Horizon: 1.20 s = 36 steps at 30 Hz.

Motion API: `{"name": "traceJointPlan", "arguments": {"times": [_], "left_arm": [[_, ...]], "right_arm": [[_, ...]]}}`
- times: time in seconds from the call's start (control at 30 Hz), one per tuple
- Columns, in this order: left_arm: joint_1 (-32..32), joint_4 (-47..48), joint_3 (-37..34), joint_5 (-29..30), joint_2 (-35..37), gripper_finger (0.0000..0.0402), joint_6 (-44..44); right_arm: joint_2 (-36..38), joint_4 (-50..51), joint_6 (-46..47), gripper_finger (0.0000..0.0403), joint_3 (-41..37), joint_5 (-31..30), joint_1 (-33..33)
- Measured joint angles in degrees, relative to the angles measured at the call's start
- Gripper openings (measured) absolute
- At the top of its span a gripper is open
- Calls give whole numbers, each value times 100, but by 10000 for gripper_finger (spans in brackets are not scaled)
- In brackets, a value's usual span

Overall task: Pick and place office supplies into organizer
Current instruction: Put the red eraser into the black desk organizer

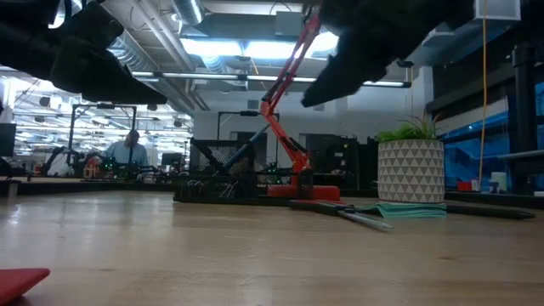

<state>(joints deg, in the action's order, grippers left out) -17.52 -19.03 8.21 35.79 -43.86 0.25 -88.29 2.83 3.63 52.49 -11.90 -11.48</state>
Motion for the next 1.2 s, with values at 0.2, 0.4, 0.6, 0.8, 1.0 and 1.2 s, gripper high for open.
{"name": "traceJointPlan", "arguments": {"times": [0.2, 0.4, 0.6, 0.8, 1.0, 1.2], "left_arm": [[0, -2, 0, 0, 0, 127, 0], [0, -2, 0, -44, 0, 128, -2], [0, -1, 0, -46, 0, 127, -6], [0, 0, 0, -44, 0, 127, -7], [0, 0, 0, -188, -2, 127, -228], [-2, -2, 0, -953, 0, 127, -377]], "right_arm": [[297, 311, 381, 186, -193, 1, -238], [417, 371, 1723, 186, -450, -31, -235], [398, 305, 2464, 186, -454, -48, -214], [398, 127, 2467, 186, -452, -48, -214], [398, 137, 2636, 186, -452, -47, -214], [398, 662, 3405, 186, -450, 276, -214]]}}
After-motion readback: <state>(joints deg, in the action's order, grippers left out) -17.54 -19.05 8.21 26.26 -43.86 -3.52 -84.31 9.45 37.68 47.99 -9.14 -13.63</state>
